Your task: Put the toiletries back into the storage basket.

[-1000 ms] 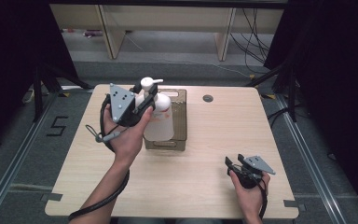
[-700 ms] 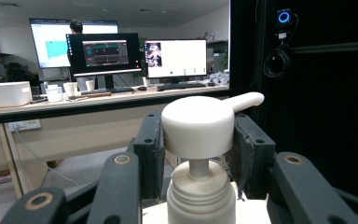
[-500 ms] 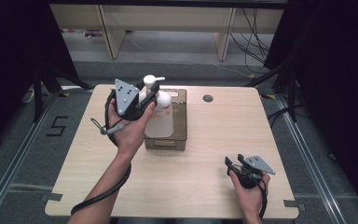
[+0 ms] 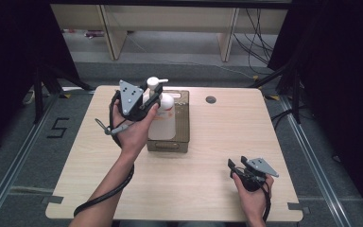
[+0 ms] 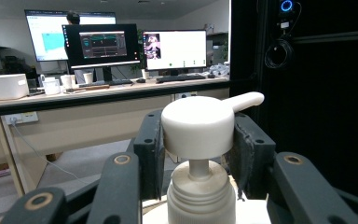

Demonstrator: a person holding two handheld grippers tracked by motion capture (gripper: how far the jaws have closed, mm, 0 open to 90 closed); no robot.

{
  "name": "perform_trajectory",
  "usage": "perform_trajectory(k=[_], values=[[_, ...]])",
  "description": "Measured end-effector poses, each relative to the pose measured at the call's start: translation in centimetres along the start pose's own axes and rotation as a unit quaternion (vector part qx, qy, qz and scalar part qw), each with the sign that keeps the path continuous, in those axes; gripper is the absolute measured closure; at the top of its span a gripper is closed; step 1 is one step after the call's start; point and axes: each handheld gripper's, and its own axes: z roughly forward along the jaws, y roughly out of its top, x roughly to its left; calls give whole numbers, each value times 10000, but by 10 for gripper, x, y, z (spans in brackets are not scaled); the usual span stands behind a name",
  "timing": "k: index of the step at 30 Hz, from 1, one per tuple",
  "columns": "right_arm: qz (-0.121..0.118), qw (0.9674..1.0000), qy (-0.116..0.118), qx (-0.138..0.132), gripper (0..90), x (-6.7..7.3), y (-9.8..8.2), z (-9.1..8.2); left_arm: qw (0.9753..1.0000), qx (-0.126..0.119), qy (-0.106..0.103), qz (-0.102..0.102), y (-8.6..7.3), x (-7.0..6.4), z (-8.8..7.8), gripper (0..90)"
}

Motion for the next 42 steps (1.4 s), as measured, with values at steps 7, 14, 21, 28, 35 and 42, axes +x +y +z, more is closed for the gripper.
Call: perform_trajectory(k=[7,14,21,28,35,42], values=[[-14,10000,-4,6,441,1,0,0,10000,33,15,0,-3,1,3,590],[-11,10000,22,-5,441,0,0,0,10000,68,19,15,-7,2,6,590],[-31,10000,31,-7,442,0,0,0,9999,118,22,-10,-12,4,8,590],[-27,10000,20,-22,442,0,0,0,9999,169,16,-1,-16,5,9,590],[-42,10000,1,-18,442,0,0,1,9998,213,18,-20,-19,5,12,590],[-40,10000,19,7,443,0,0,0,9997,255,29,-6,-22,5,12,590]])
